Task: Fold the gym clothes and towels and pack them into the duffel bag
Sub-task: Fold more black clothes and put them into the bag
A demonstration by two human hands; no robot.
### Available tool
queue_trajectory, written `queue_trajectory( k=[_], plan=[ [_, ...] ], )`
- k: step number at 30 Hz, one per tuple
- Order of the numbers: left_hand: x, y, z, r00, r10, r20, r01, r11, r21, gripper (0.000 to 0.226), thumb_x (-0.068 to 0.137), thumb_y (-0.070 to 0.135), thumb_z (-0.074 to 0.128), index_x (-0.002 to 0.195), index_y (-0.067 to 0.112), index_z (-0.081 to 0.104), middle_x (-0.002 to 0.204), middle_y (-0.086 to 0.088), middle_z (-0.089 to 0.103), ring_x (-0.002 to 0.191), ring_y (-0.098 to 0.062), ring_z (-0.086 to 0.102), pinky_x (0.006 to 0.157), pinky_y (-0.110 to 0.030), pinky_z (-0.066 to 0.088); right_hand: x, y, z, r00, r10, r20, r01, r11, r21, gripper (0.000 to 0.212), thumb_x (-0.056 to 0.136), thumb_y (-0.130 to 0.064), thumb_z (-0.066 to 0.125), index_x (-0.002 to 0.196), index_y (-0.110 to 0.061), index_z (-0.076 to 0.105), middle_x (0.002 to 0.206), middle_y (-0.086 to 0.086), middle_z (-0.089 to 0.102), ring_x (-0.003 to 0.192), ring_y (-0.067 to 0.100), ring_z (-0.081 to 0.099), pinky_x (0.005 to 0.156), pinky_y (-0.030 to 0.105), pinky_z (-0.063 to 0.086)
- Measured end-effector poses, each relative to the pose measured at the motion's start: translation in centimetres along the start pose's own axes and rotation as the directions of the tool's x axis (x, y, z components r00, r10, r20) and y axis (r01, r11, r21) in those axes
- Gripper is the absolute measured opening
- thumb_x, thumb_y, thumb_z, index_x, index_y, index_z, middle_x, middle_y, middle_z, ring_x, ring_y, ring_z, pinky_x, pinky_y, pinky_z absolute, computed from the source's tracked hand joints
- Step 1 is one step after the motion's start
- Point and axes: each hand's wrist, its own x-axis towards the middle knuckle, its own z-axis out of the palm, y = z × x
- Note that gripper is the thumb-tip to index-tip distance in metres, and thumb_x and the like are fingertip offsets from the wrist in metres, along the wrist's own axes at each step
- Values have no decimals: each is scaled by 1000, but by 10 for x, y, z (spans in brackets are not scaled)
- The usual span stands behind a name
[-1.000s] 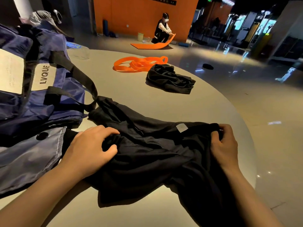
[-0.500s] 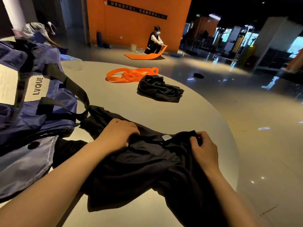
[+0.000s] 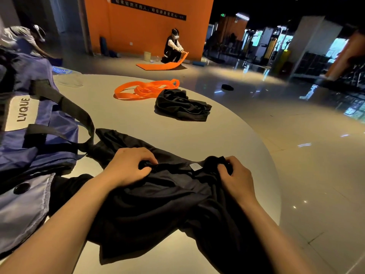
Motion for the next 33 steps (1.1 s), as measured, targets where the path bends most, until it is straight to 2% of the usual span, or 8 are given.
queue_trajectory(
  k=[2, 8, 12, 18, 22, 25, 28, 33],
  plan=[
    [0, -1, -1, 1000, 2, -22, -3, 998, -66, 7, 81, 48, 55, 86, 48, 59, 101, 26, 59, 105, -1, 56, 104, -38, 39, 1, 0, 1, 1000, 1, 2, -1, 1000, -10, 12, 92, -25, 53, 99, -18, 60, 89, 1, 66, 82, 21, 59, 69, 31, 42],
    [-2, 2, -5, 968, -133, -214, 81, 968, -238, 11, 95, 28, 56, 90, 37, 58, 88, 21, 60, 95, -13, 58, 102, -45, 40, 0, -1, 2, 1000, -15, 7, 16, 999, -52, 11, 93, -26, 51, 93, -17, 58, 84, 1, 64, 77, 21, 58, 65, 31, 41],
    [-8, 8, -42, 894, -269, -359, 75, 880, -470, 13, 96, 24, 54, 97, 35, 59, 89, -1, 63, 88, -22, 60, 84, -35, 46, -1, 0, 1, 997, -39, 68, 45, 995, -88, 10, 92, -23, 52, 97, -19, 60, 84, -3, 64, 76, 15, 58, 63, 28, 42],
    [-35, 9, -105, 980, -177, -94, 114, 879, -463, 17, 91, 28, 60, 106, 38, 63, 95, -1, 68, 85, -13, 64, 75, -25, 51, -1, -36, -23, 974, -225, 12, 224, 972, 74, 18, 91, -13, 58, 91, -30, 60, 86, -21, 61, 82, -3, 57, 67, 8, 40],
    [-49, 7, -121, 978, -172, 120, 203, 917, -344, 35, 67, 44, 77, 99, 35, 69, 91, 7, 71, 88, -10, 66, 74, -18, 51, -21, -69, -49, 888, -452, -83, 456, 890, 29, 19, 86, -9, 65, 92, -27, 62, 85, -16, 62, 79, 3, 59, 67, 10, 43],
    [-51, 3, -121, 967, -197, 163, 236, 933, -271, 27, 72, 39, 79, 97, 34, 71, 96, 11, 70, 94, -8, 64, 80, -17, 48, -64, -70, -54, 814, -514, 271, 538, 842, -19, 24, 85, -28, 69, 96, -45, 56, 92, -26, 59, 88, -4, 57, 72, 11, 47],
    [-50, 0, -119, 958, -245, 151, 270, 946, -181, 21, 82, 22, 73, 101, 30, 69, 98, 9, 68, 94, -7, 62, 79, -17, 48, -102, -57, -46, 668, -444, 597, 650, 739, -178, 25, 89, -45, 60, 113, -49, 53, 108, -36, 47, 104, -10, 47, 87, 11, 41],
    [-47, 1, -116, 938, -285, 196, 319, 932, -172, 19, 83, 18, 72, 98, 30, 68, 93, 12, 69, 90, -7, 63, 71, -14, 45, -115, -45, -51, 827, -454, 331, 511, 853, -106, 30, 87, -22, 66, 107, -43, 61, 104, -36, 51, 104, -8, 52, 76, 10, 48]
  ],
)
